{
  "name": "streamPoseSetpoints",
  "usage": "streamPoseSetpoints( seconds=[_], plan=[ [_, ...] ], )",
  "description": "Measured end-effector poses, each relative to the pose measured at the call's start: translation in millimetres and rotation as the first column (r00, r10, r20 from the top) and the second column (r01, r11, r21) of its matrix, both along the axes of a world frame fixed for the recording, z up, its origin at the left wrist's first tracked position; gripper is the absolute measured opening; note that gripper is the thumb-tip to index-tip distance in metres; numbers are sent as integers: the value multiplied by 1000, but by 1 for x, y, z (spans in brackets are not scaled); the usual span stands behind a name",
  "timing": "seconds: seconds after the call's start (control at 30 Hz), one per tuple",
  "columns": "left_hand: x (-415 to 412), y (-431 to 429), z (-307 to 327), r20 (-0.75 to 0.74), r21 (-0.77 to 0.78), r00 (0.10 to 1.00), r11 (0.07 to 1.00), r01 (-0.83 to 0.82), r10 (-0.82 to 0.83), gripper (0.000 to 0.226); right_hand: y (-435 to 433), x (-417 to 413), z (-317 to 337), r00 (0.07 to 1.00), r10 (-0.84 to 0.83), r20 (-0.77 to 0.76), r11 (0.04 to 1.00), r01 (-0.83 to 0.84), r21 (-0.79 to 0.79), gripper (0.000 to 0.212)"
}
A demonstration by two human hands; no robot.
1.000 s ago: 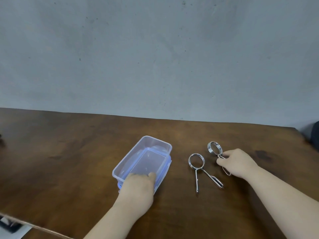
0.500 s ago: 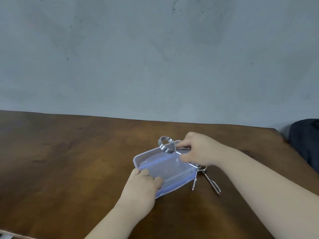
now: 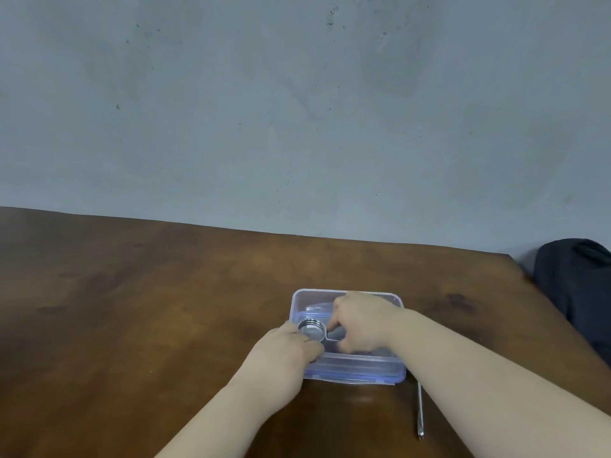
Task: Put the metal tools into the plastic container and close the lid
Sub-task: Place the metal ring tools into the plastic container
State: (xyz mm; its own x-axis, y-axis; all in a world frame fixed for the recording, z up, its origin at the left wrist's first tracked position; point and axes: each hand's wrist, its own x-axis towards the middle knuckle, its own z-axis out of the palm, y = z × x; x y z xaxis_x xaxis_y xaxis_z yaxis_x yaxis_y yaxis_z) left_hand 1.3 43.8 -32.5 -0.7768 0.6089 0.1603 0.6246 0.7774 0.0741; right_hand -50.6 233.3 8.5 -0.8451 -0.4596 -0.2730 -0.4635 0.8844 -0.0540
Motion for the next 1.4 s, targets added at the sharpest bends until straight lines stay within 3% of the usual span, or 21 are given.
streamPoseSetpoints(
  seconds=[0.03,0.17,0.3,0.43,0.53,0.6,0.73,0.83,0.93,1.03,1.2,1.4],
  plan=[
    [-1,0,0,-3,6,1000,1000,-1,1,29,0,1,-2,1000,9,-13,1000,-9,6,34],
    [-4,-4,-8,3,62,1000,998,20,-21,36,4,1,-13,999,31,-38,1000,-31,1,18],
    [-4,-3,-12,11,100,1000,995,19,-20,39,8,-1,-20,999,-14,-34,996,11,-92,12],
    [0,-5,-19,-10,210,1000,977,21,-19,42,27,9,-8,994,-65,-89,977,46,-210,32],
    [1,-5,-27,-41,271,999,962,36,-26,35,58,29,0,945,-245,-216,900,138,-414,23],
    [1,-4,-34,-71,332,997,942,42,-19,24,77,50,0,849,-456,-268,814,276,-512,20],
    [2,-3,-52,-35,472,998,881,-28,51,32,95,88,-18,671,-716,-195,690,635,-347,65],
    [3,0,-61,7,533,997,843,-72,80,36,93,107,-28,612,-786,-86,607,738,-296,90],
    [3,5,-59,25,564,995,821,-92,94,30,89,119,-37,588,-808,-41,555,736,-387,70],
    [3,6,-56,50,587,993,801,-118,109,37,86,129,-47,611,-791,-35,586,740,-331,49],
    [6,3,-55,200,698,966,668,-258,165,73,80,134,-56,583,-810,-59,582,789,-199,74],
    [0,0,-55,416,692,897,588,-417,147,82,92,129,-53,521,-853,22,500,829,-250,29]
  ],
)
